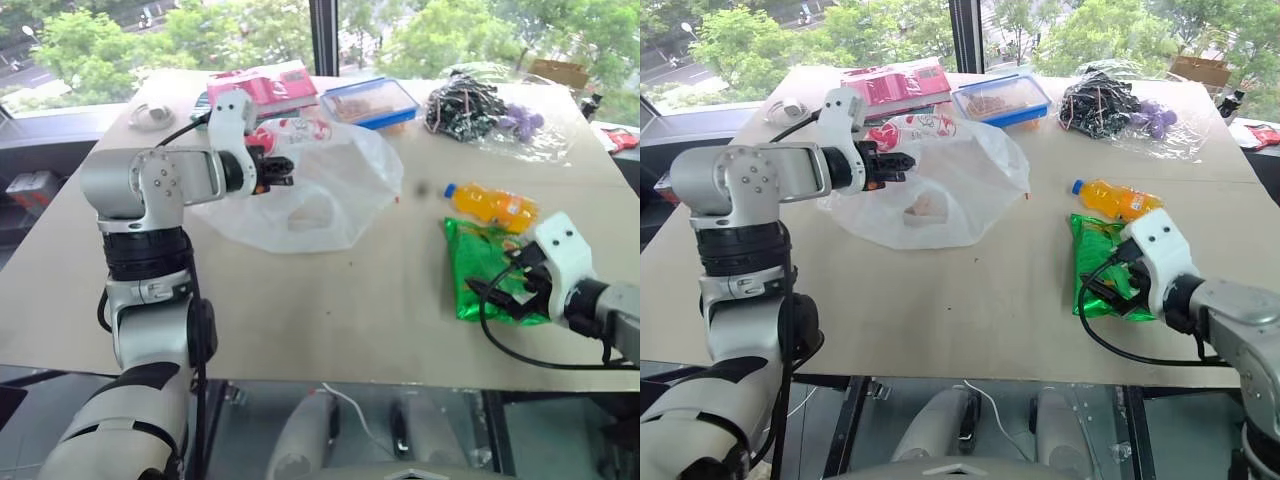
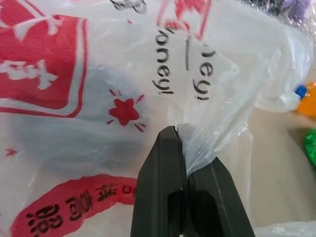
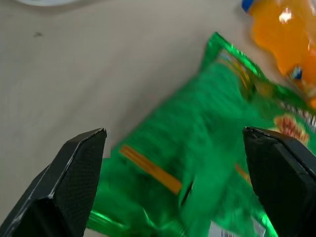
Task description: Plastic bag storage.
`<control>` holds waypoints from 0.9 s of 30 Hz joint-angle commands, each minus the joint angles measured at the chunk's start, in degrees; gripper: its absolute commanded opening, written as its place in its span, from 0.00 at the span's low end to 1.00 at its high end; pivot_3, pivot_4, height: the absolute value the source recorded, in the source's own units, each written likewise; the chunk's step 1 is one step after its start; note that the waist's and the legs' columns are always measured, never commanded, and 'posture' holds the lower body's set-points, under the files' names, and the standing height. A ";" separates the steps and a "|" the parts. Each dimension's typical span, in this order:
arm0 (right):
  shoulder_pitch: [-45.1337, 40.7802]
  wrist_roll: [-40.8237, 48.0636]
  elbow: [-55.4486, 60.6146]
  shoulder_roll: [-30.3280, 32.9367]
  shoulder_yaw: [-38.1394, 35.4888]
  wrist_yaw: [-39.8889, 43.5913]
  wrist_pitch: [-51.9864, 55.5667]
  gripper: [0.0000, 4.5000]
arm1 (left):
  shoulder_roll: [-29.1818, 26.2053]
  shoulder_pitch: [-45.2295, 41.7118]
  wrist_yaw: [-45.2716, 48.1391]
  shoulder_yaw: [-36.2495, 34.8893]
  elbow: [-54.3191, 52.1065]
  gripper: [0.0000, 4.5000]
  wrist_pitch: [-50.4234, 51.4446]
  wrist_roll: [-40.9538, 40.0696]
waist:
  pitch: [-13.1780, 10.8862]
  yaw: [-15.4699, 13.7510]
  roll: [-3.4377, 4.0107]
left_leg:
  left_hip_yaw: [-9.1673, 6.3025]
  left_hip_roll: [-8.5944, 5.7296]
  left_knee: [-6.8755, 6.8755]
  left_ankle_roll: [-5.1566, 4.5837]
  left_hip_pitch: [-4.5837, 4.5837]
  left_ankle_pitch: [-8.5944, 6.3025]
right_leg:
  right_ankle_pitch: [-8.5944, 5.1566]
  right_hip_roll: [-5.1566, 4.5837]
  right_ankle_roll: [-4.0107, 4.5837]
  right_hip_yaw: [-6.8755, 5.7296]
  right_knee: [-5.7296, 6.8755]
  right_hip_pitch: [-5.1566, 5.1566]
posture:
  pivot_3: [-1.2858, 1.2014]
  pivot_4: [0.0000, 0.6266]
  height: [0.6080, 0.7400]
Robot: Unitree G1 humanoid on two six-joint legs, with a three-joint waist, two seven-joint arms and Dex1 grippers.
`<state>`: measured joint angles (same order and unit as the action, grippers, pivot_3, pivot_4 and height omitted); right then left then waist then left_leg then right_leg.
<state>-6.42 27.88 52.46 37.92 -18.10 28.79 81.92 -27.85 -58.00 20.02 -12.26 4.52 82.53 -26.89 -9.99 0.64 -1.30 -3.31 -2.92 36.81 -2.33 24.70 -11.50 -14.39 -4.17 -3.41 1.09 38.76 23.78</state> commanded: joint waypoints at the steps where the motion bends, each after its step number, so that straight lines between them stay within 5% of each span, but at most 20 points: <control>1: 4.90 -3.02 5.08 5.00 3.12 -0.14 -8.62 0.99 | -1.37 -1.78 0.85 -0.16 0.17 0.00 -1.98 0.06 | -0.01 0.01 0.02 | 0.01 0.00 0.00 0.00 0.00 0.00 | 0.00 0.01 0.00 0.00 0.01 0.00 | 0.52 0.24 0.94; 14: 26.41 -25.74 5.34 20.63 15.21 -4.21 -38.09 0.99 | -2.54 -1.84 1.46 0.81 0.26 0.00 -2.47 0.14 | -0.02 -0.38 -0.07 | -0.07 0.01 0.11 0.25 0.02 0.15 | -0.02 0.08 -0.04 -0.17 -0.13 -0.13 | 0.52 0.24 0.94; 24: 21.97 -42.58 -8.14 15.21 24.55 -11.49 -47.33 0.99 | -2.50 -2.35 2.09 2.68 0.53 0.00 -3.38 0.42 | -0.01 -0.47 -0.17 | -0.07 0.01 0.22 0.27 0.01 0.16 | -0.02 0.14 -0.04 -0.19 -0.14 -0.20 | 0.52 0.24 0.94; 27: 20.59 -44.98 -9.17 12.53 25.12 -11.70 -48.34 0.81 | -2.67 -2.53 2.21 2.75 0.66 0.00 -3.33 0.47 | -0.01 -0.53 -0.17 | -0.09 0.01 0.23 0.27 0.02 0.16 | -0.02 0.16 -0.04 -0.21 -0.13 -0.21 | 0.52 0.24 0.94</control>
<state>14.78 -15.12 42.78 51.09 7.34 17.86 34.70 -29.74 -58.69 21.67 -9.05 5.81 80.71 -26.44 -10.00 0.11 -1.47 -3.39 -2.92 37.04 -2.06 24.71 -11.34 -14.41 -4.01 -3.45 0.89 38.62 23.57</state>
